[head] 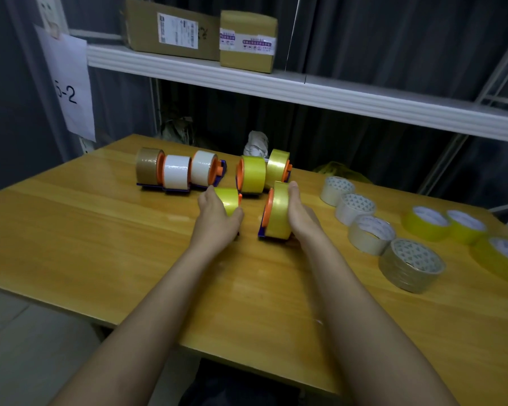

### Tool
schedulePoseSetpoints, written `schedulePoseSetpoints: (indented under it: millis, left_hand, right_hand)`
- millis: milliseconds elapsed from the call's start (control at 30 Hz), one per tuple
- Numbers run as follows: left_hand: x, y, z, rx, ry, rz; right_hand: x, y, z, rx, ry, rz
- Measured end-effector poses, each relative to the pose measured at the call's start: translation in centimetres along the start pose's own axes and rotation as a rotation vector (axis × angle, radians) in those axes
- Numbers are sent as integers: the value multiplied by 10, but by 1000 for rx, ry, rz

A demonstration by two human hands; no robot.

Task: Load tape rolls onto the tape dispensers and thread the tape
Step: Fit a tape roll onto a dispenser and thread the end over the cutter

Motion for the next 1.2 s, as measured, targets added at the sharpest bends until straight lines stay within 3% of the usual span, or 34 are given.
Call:
schedulePoseSetpoints:
  millis: [133,267,367,467,633,767,967,1200]
  left_hand:
    - [7,5,3,21,-2,-19]
    - [7,15,-1,8,-35,-56]
    - [2,21,-10,22,-87,-91]
    - [-19,24,-12,60,-64,13]
    - [-54,53,-8,71,173,165]
    - [-60,89,-4,44,400,172]
    - [-57,132,-10,-33,678,162]
    - [-60,159,-5,-100,889,146]
  right_hand:
    - [-7,-1,-5,-62,-31,111]
    - [-4,-2,0,-60,30,86]
    - [-8,-13,-5,-157,-79,212]
    - [-11,-29,-27,-372,-212,339]
    - [-9,-43,-61,-589,-427,484]
    - [-2,-40,-93,-720,-537,460]
    - [14,-15,-127,-770,-717,306]
    - [5,10,-137,-746,-672,249]
Point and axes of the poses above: each hand's wrist, its own y-axis towards the middle knuckle, its own x-axis out of the palm, z = x × y, the point moved 9 cm from there along y, towards the middle knuckle, and after that the axes turned 11 degrees about -z, right-handed, at the moved point
